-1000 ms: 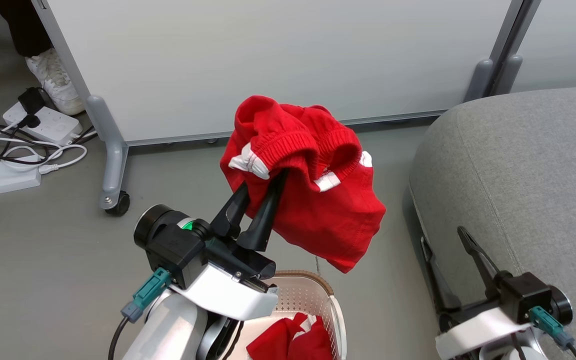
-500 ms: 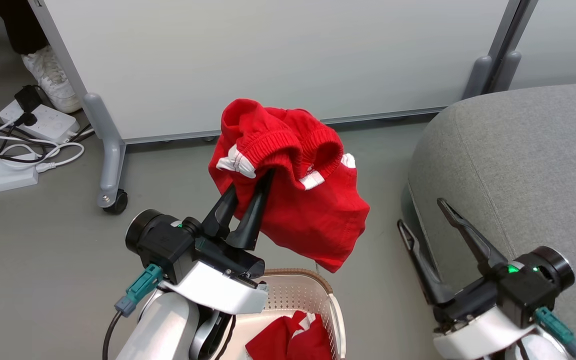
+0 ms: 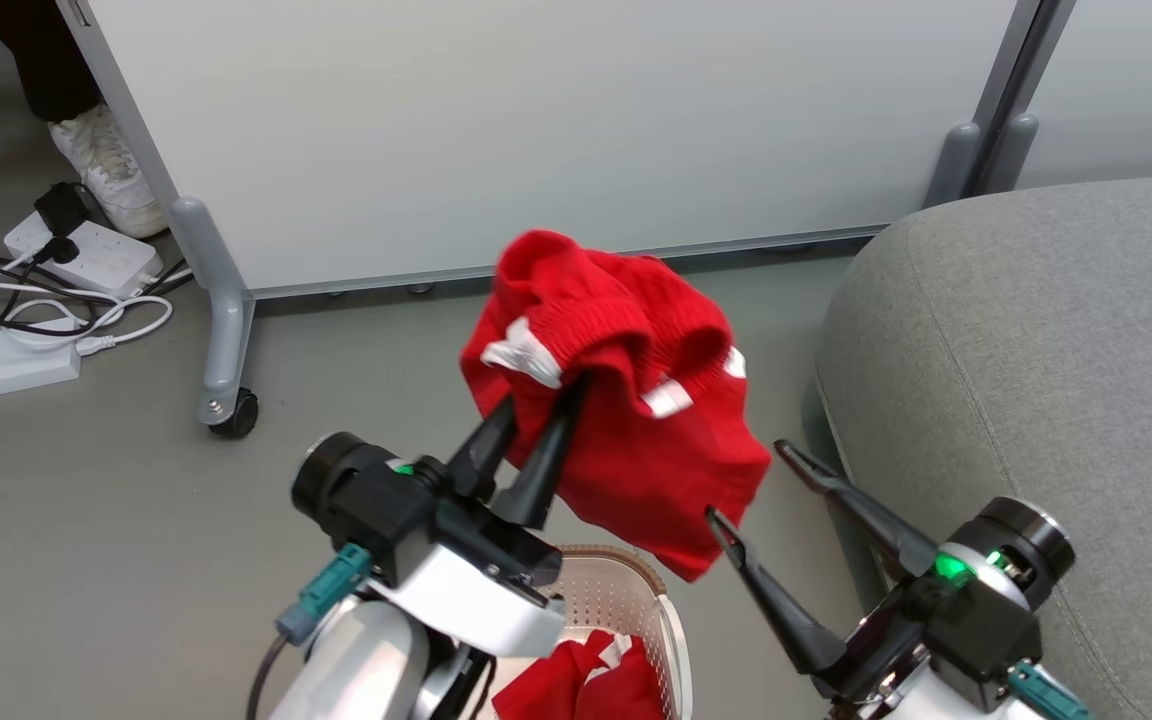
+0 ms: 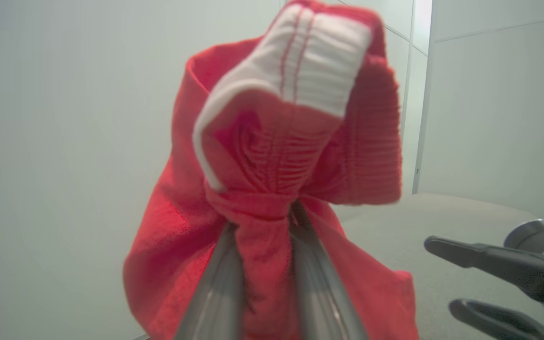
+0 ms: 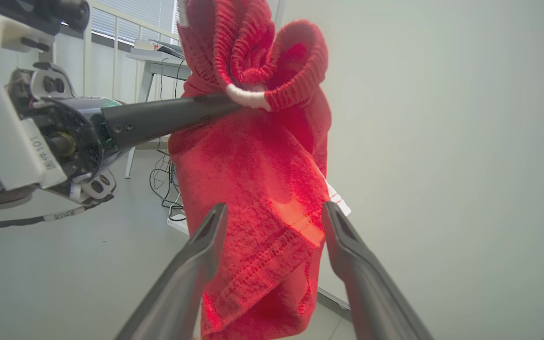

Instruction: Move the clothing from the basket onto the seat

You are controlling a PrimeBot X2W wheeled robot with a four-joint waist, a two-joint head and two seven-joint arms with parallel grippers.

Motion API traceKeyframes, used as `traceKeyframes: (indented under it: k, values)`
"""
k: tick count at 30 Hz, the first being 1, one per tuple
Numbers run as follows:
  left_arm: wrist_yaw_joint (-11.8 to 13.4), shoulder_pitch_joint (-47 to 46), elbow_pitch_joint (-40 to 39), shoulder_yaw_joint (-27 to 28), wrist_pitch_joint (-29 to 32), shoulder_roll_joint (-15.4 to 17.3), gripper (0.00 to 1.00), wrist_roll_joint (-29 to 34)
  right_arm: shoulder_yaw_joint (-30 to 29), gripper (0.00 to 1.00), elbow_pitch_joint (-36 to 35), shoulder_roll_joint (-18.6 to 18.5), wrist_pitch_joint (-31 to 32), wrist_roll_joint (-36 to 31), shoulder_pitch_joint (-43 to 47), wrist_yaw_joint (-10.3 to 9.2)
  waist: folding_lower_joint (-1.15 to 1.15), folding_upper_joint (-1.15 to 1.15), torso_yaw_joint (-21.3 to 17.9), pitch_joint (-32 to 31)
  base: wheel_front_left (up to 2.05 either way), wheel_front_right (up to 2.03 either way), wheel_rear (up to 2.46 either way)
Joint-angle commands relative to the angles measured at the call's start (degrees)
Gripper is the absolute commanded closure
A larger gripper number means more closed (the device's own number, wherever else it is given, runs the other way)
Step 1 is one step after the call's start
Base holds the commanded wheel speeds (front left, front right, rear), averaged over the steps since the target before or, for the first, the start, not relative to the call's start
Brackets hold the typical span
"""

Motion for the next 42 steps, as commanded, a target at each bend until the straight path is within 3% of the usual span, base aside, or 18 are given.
traceKeyframes:
  k: [1,18,26,34,35,36,42]
  values:
    - [-0.4,0.8,0.0,-1.3,0.0,0.2,1.0,0.5,0.9,0.0,0.8,-0.3,-0.3,-0.1,-0.9,0.01,0.0,0.0,0.2,-0.1,0.0,0.0,0.0]
    - [-1.1,-1.7,0.8,-10.0,0.0,0.1,1.0,-3.3,4.4,0.0,6.6,-1.1,-0.3,-2.7,-4.8,0.01,0.0,0.0,3.2,0.9,0.0,0.0,0.0]
    - [-1.0,-3.8,4.4,-17.2,0.0,0.8,1.0,-5.1,7.8,0.0,10.1,-2.0,-0.3,-2.4,-7.4,0.01,0.0,0.0,3.6,0.7,0.0,0.0,0.0]
    - [-1.0,-5.0,5.8,-19.1,0.0,0.8,1.0,-6.8,9.4,0.0,11.4,-2.1,-0.3,-1.2,-8.1,0.01,0.0,0.0,4.1,0.2,0.0,0.0,0.0]
    - [-1.0,-5.1,5.8,-19.1,0.0,0.8,1.0,-6.9,9.4,0.62,11.6,-2.1,-0.3,-1.0,-8.0,0.01,0.0,0.0,4.2,0.2,0.0,0.0,0.0]
    - [-1.0,-5.1,5.9,-19.2,0.0,0.8,1.0,-7.1,9.4,1.0,11.6,-2.0,-0.3,-0.8,-8.1,0.01,0.0,0.0,4.2,0.2,0.0,0.0,0.0]
    - [-1.0,-5.0,6.5,-19.0,0.0,1.0,1.0,-7.3,9.6,1.0,10.4,-1.8,-0.3,-0.1,-8.1,0.01,0.0,0.0,4.5,0.2,0.0,0.0,0.0]
